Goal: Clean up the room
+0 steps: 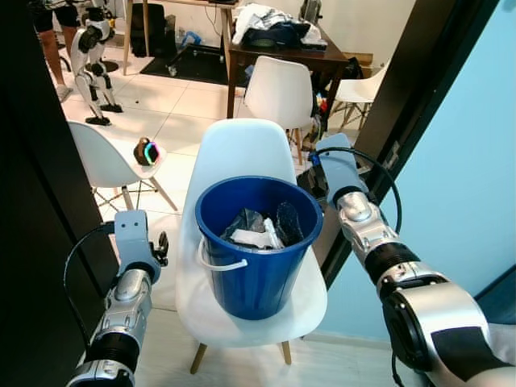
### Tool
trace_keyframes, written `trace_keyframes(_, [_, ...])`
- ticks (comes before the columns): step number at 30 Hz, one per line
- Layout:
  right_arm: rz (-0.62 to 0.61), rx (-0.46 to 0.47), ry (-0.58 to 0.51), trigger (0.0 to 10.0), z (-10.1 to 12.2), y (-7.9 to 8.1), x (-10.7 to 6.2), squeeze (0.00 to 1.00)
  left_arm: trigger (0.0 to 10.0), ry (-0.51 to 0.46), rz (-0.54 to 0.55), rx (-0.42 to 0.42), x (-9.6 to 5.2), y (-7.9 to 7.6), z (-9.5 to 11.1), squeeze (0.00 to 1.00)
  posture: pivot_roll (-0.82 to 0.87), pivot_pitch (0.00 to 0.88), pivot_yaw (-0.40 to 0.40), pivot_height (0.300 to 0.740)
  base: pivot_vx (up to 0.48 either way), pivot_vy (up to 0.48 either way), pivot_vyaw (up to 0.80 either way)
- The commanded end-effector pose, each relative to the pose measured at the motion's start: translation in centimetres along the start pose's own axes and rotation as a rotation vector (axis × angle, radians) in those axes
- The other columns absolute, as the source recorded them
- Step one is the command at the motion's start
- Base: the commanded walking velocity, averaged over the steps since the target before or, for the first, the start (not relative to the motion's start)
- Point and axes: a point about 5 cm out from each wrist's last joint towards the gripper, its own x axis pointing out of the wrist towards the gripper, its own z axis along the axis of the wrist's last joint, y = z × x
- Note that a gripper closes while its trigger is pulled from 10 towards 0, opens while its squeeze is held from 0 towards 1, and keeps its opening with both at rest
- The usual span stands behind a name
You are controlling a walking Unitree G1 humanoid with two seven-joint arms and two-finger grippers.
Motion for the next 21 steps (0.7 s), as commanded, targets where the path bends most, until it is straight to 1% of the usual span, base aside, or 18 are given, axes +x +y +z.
trace_keyframes(1, [0.045,0.148,-0.003,10.0,-1.2,-0.1,-0.6,0.00,10.0,0.055,0.025,0.011,-0.4,0.7,-1.4,0.00,0.01,0.000,-0.069,0.740,0.000,0.000,0.00])
trace_keyframes(2, [0.045,0.148,-0.003,10.0,-1.2,-0.1,-0.6,0.00,10.0,0.055,0.025,0.011,-0.4,0.7,-1.4,0.00,0.01,0.000,-0.069,0.740,0.000,0.000,0.00])
trace_keyframes(3, [0.110,0.302,-0.024,10.0,-2.1,0.3,-1.2,0.00,10.0,0.097,0.043,0.021,-0.7,1.2,-2.4,0.00,0.01,0.000,-0.066,0.740,0.000,0.000,0.00])
trace_keyframes(6, [0.110,0.302,-0.024,10.0,-2.1,0.3,-1.2,0.00,10.0,0.097,0.043,0.021,-0.7,1.2,-2.4,0.00,0.01,0.000,-0.066,0.740,0.000,0.000,0.00])
trace_keyframes(7, [0.155,0.344,-0.024,10.0,-3.3,0.7,-1.9,0.00,10.0,0.132,0.064,0.038,-1.0,1.7,-3.3,0.00,0.01,0.000,-0.069,0.740,0.000,0.000,0.00])
trace_keyframes(8, [0.194,0.333,0.017,10.0,-5.0,1.6,-2.8,0.00,10.0,0.180,0.096,0.047,-1.6,2.5,-4.4,0.00,0.02,0.000,-0.075,0.740,-0.270,0.000,0.00])
trace_keyframes(9, [0.212,0.301,0.061,10.0,-6.5,2.2,-3.5,0.00,10.0,0.227,0.129,0.057,-2.2,3.3,-5.6,0.00,0.02,0.000,-0.077,0.740,-0.307,0.000,0.00])
trace_keyframes(10, [0.212,0.301,0.061,10.0,-6.5,2.2,-3.5,0.00,10.0,0.227,0.129,0.057,-2.2,3.3,-5.6,0.00,0.02,0.000,-0.077,0.740,-0.307,0.000,0.00])
trace_keyframes(12, [0.215,0.274,0.117,10.0,-8.1,2.6,-4.4,0.00,10.0,0.285,0.163,0.068,-3.1,4.1,-7.0,0.00,0.02,0.000,-0.075,0.740,-0.315,0.000,0.00])
trace_keyframes(13, [0.208,0.274,0.129,10.0,-8.4,2.6,-4.6,0.00,10.0,0.300,0.168,0.071,-3.4,4.2,-7.4,0.00,0.02,0.000,-0.073,0.740,-0.322,0.000,0.00])
trace_keyframes(15, [0.208,0.274,0.129,10.0,-8.4,2.6,-4.6,0.00,10.0,0.300,0.168,0.071,-3.4,4.2,-7.4,0.00,0.02,0.000,-0.073,0.740,-0.322,0.000,0.00])
trace_keyframes(16, [0.195,0.266,0.145,10.0,-8.8,2.5,-4.7,0.00,10.0,0.316,0.170,0.083,-3.7,4.4,-7.8,0.00,0.02,0.000,-0.073,0.740,-0.322,0.000,0.00])
trace_keyframes(17, [0.176,0.268,0.175,10.0,-9.6,2.3,-5.2,0.00,10.0,0.354,0.172,0.098,-4.4,4.6,-8.7,0.00,0.02,0.000,-0.069,0.740,-0.341,0.000,0.00])
trace_keyframes(18, [0.176,0.268,0.175,10.0,-9.6,2.3,-5.2,0.00,10.0,0.354,0.172,0.098,-4.4,4.6,-8.7,0.00,0.02,0.000,-0.069,0.740,-0.341,0.000,0.00])
trace_keyframes(19, [0.154,0.263,0.224,10.0,-10.8,2.0,-5.8,0.00,10.0,0.396,0.175,0.113,-5.1,4.9,-9.7,0.00,0.02,0.000,-0.069,0.740,-0.345,0.000,0.00])
trace_keyframes(21, [0.154,0.263,0.224,10.0,-10.8,2.0,-5.8,0.00,10.0,0.396,0.175,0.113,-5.1,4.9,-9.7,0.00,0.02,0.000,-0.069,0.740,-0.345,0.000,0.00])
